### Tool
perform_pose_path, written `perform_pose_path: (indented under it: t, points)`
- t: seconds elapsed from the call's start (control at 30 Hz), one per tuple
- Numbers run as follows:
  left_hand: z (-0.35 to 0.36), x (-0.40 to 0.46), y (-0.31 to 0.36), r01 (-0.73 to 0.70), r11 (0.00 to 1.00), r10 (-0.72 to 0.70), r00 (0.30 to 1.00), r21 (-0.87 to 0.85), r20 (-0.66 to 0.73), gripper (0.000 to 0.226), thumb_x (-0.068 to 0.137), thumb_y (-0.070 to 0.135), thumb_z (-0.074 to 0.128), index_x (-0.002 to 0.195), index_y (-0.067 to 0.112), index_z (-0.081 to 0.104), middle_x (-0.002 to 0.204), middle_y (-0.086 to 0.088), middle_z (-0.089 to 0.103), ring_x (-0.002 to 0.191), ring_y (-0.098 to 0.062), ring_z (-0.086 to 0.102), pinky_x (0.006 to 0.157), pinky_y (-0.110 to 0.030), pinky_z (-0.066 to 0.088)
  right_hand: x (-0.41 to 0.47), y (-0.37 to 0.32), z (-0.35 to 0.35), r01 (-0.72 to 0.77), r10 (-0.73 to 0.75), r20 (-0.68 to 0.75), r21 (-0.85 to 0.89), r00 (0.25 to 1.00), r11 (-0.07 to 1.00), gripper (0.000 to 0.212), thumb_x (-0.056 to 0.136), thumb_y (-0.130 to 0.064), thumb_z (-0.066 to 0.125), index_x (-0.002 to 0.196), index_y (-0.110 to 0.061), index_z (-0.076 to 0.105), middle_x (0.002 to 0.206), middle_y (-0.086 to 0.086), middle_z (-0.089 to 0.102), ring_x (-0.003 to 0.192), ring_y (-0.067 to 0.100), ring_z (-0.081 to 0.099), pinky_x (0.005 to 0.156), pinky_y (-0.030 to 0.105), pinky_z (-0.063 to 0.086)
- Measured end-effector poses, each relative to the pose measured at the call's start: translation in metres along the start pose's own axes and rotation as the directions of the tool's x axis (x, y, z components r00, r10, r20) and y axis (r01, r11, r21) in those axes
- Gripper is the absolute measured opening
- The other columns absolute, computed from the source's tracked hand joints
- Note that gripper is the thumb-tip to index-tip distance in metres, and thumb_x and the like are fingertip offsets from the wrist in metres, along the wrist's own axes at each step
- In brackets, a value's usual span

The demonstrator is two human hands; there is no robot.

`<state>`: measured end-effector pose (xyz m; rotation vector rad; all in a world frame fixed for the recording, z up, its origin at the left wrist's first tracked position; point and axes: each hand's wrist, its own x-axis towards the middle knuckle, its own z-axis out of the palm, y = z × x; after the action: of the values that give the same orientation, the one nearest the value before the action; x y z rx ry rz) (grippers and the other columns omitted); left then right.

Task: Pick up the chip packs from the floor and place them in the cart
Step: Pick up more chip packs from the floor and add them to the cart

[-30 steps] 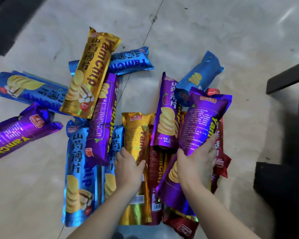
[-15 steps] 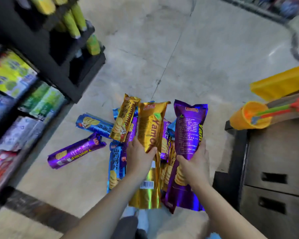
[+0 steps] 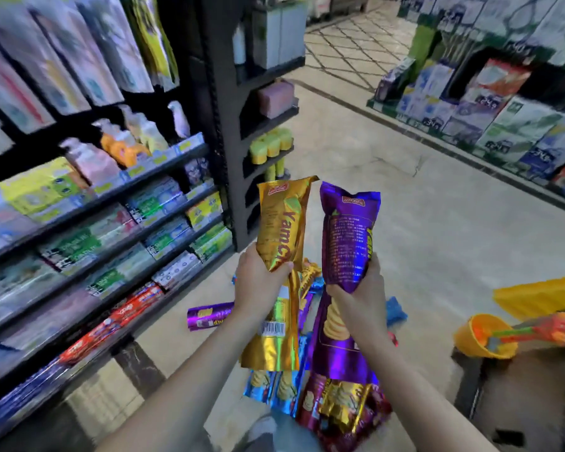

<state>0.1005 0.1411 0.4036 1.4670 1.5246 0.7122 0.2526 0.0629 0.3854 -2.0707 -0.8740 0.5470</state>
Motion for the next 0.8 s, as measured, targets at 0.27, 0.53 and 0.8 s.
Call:
perform_pose_path:
  t: [0.27,0.53,0.8]
  points:
    - [-0.144,-0.086,-0.038,0.099,0.992,-0.123,0.93,-0.084,-0.347,0.034,0.079,0.03,0.074,0.101,0.016,0.051,0.095,0.0,0.058,0.087,-0.019,0.056,0.07,-0.027,0.04,-0.075,-0.084,0.074,0.225,-0.247,0.352,0.103,0.903,0.969,0.092,0.05,-0.037,0.068,0.134,-0.021,0.036,0.11,0.013,0.061,0.1,0.033,0.06,0.089,0.047,0.05]
    - [-0.295,-0.214,-0.114,0.275,0.945,-0.325,0.706,-0.18,-0.629,0.043,0.077,0.032,0.077,0.1,0.017,0.044,0.089,0.0,0.055,0.083,-0.02,0.054,0.063,-0.028,0.038,-0.225,-0.154,0.154,0.398,-0.436,0.609,0.207,0.662,0.894,0.094,0.049,-0.035,0.071,0.134,-0.013,0.036,0.112,0.012,0.061,0.104,0.032,0.059,0.092,0.045,0.048]
    - [-0.43,-0.336,-0.219,0.351,0.886,-0.453,0.516,-0.302,-0.727,0.056,0.072,0.036,0.079,0.115,0.012,0.053,0.101,-0.003,0.064,0.101,-0.027,0.063,0.079,-0.034,0.048,-0.411,-0.202,0.237,0.484,-0.503,0.744,0.275,0.439,0.831,0.087,0.059,-0.024,0.078,0.135,-0.013,0.037,0.114,0.012,0.061,0.103,0.03,0.061,0.087,0.037,0.048]
